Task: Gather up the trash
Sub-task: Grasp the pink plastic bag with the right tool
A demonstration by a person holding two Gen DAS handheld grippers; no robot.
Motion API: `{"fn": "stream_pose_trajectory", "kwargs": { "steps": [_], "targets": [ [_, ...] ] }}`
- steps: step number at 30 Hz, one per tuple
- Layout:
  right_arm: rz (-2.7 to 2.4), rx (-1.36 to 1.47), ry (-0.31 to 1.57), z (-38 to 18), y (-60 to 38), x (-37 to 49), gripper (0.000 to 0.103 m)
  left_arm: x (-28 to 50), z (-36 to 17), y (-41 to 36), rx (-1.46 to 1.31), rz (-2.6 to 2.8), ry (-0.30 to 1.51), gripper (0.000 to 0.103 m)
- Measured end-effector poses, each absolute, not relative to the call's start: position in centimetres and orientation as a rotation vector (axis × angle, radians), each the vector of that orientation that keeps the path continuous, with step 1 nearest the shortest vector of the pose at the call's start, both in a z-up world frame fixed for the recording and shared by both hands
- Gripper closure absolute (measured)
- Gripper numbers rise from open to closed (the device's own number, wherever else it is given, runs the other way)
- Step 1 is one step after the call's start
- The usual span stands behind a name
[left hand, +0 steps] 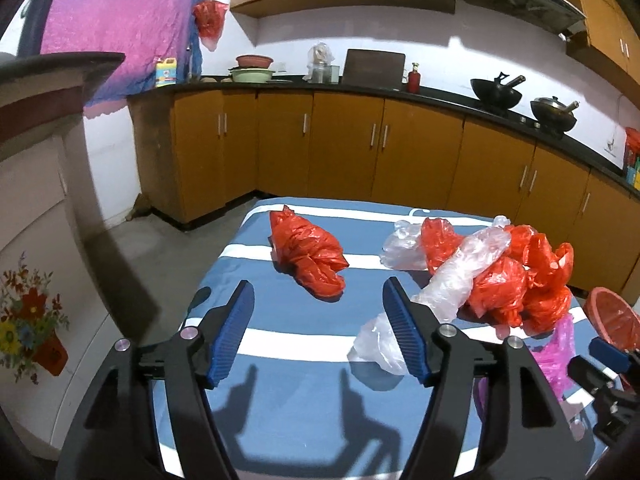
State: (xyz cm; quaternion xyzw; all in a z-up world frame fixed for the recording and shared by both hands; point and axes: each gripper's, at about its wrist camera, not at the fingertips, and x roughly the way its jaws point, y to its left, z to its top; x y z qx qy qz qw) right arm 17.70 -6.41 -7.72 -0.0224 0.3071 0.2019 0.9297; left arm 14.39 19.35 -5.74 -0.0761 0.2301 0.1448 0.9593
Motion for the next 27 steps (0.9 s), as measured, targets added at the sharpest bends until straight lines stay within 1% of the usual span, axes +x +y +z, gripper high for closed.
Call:
{"fn": "stream_pose_trajectory", "kwargs": {
  "steps": [4, 6, 7, 9, 11, 14, 23, 26, 27],
  "targets": [
    [0.413, -0.084, 0.671, -8.6, -5.6, 18.4, 0.048, 15.5, -6.1, 19.3, -0.139, 0.257, 0.477, 0.034],
    [0.422, -0.100, 0.690, -9.2, -5.4, 18.5, 0.063, 16.0, -6.3, 19.1, -0.137, 0.237, 0.483, 0.033],
    [0.429, -0.107, 0.696, -9.3, -5.3, 18.5, 0.066, 16.3, -6.4, 18.9, -0.137, 0.225, 0.488, 0.033],
    [0.435, -0.130, 0.694, -9.5, -5.0, 18.4, 0.081, 17.0, -6.7, 18.5, -0.130, 0.201, 0.500, 0.030],
    [0.434, -0.149, 0.682, -9.4, -4.9, 18.1, 0.084, 17.8, -7.0, 18.1, -0.122, 0.181, 0.514, 0.029],
    [0.416, -0.137, 0.673, -9.1, -5.6, 18.0, 0.087, 19.0, -7.7, 17.6, -0.114, 0.155, 0.550, 0.029],
    [0.353, -0.053, 0.662, -7.8, -8.8, 18.7, 0.087, 21.4, -9.7, 17.8, -0.151, 0.093, 0.684, 0.029],
    [0.339, -0.038, 0.664, -7.7, -9.3, 18.9, 0.087, 22.0, -10.4, 17.5, -0.139, 0.066, 0.750, 0.038],
    [0.336, -0.036, 0.664, -7.7, -9.4, 18.9, 0.087, 22.1, -10.6, 17.5, -0.142, 0.056, 0.764, 0.042]
  ]
}}
